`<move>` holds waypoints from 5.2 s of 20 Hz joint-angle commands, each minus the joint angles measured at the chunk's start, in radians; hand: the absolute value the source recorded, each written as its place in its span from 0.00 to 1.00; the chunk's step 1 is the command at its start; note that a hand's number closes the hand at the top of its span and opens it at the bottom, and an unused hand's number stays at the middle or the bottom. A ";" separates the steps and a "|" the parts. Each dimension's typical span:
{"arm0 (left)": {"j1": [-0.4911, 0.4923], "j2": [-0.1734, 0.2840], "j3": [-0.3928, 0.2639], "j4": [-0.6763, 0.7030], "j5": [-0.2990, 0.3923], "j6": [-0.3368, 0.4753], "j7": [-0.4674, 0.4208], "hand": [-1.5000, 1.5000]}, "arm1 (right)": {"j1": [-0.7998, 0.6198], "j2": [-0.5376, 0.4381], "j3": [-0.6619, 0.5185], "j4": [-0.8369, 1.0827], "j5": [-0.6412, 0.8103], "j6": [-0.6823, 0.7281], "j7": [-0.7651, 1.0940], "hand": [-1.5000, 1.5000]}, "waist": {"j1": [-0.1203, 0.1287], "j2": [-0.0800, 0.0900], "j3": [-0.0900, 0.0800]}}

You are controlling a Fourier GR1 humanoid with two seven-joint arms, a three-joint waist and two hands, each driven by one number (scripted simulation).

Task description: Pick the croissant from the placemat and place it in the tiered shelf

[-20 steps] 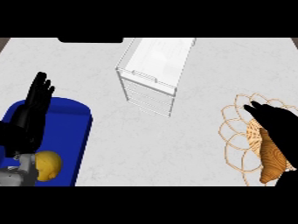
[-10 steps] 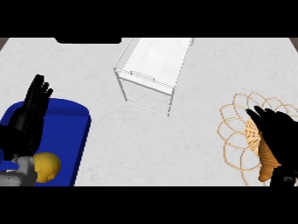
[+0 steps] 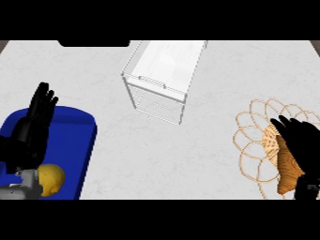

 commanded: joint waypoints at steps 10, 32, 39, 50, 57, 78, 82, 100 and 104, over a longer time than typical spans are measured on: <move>-0.020 -0.022 0.057 0.037 -0.023 -0.046 -0.011 0.50 | 0.170 0.047 -0.108 0.072 0.200 -0.077 -0.270 0.00 | -0.005 0.000 0.000; -0.001 -0.063 0.082 -0.025 -0.052 -0.082 0.021 0.50 | 0.073 0.230 -0.087 0.315 0.517 -0.179 -0.480 1.00 | 0.002 0.000 0.000; -0.065 -0.077 0.022 -0.004 -0.059 -0.100 0.033 0.50 | -0.150 0.187 0.105 0.272 0.345 -0.144 -1.064 1.00 | 0.100 0.026 0.004; -0.031 -0.046 0.083 -0.023 -0.055 -0.084 0.064 0.50 | -0.329 0.144 -0.201 0.400 -0.128 0.136 -1.443 1.00 | 0.006 -0.001 0.000; -0.017 -0.048 0.107 0.024 -0.043 -0.099 0.000 0.50 | -0.499 0.207 -0.417 0.425 -0.435 0.241 -1.098 1.00 | 0.003 -0.001 -0.002; -0.073 -0.068 0.102 0.023 -0.079 -0.093 0.045 0.50 | -0.965 0.427 -0.458 1.006 -0.256 0.018 -1.039 1.00 | 0.022 0.007 0.000; -0.061 -0.097 0.066 -0.015 -0.095 -0.082 0.064 0.50 | -0.990 0.514 -0.448 1.077 -0.211 -0.093 -1.062 1.00 | 0.021 0.006 0.000; -0.077 -0.097 0.054 -0.041 -0.121 -0.084 0.086 0.50 | -1.198 0.631 -0.559 1.579 -0.174 -0.293 -1.198 0.00 | 0.062 0.022 0.000; -0.069 -0.100 0.064 -0.032 -0.108 -0.093 0.063 0.50 | -1.200 0.618 -0.545 1.629 -0.151 -0.257 -1.254 0.00 | 0.058 0.021 0.000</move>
